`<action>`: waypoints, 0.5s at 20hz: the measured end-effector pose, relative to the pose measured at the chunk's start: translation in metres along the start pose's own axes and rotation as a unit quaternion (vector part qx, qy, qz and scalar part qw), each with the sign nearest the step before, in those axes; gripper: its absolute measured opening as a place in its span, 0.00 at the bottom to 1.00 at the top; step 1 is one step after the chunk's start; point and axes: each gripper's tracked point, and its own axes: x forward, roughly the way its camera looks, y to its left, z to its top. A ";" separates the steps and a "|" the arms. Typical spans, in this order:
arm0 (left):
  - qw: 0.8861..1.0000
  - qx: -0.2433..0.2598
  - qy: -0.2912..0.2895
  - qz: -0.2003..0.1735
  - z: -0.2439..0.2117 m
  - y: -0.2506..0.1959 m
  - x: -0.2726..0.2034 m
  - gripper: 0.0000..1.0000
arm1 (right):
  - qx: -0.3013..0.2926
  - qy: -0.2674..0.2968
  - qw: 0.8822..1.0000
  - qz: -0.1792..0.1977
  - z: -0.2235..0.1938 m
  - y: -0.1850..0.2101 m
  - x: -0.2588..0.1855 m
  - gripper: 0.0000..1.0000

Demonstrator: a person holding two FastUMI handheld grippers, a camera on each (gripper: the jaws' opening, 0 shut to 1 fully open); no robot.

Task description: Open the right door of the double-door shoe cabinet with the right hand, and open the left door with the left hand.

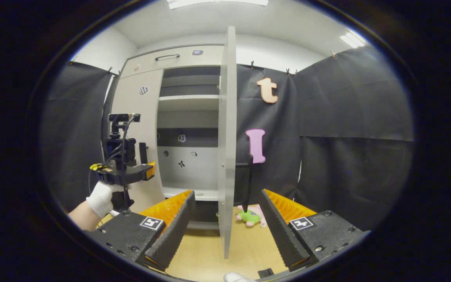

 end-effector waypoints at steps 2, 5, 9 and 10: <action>1.000 0.002 0.004 0.006 -0.003 0.000 0.007 0.89 | 0.001 0.001 1.000 0.002 0.001 -0.002 0.003 1.00; 1.000 -0.007 0.019 -0.005 -0.013 -0.007 0.012 0.65 | 0.003 0.000 1.000 0.006 0.000 0.000 0.004 1.00; 1.000 0.000 0.013 -0.007 -0.011 -0.009 0.009 0.33 | 0.006 0.000 1.000 0.011 0.001 0.000 0.004 1.00; 1.000 0.000 0.011 -0.006 -0.011 -0.008 0.014 0.27 | 0.006 0.001 1.000 0.011 0.000 0.001 0.003 1.00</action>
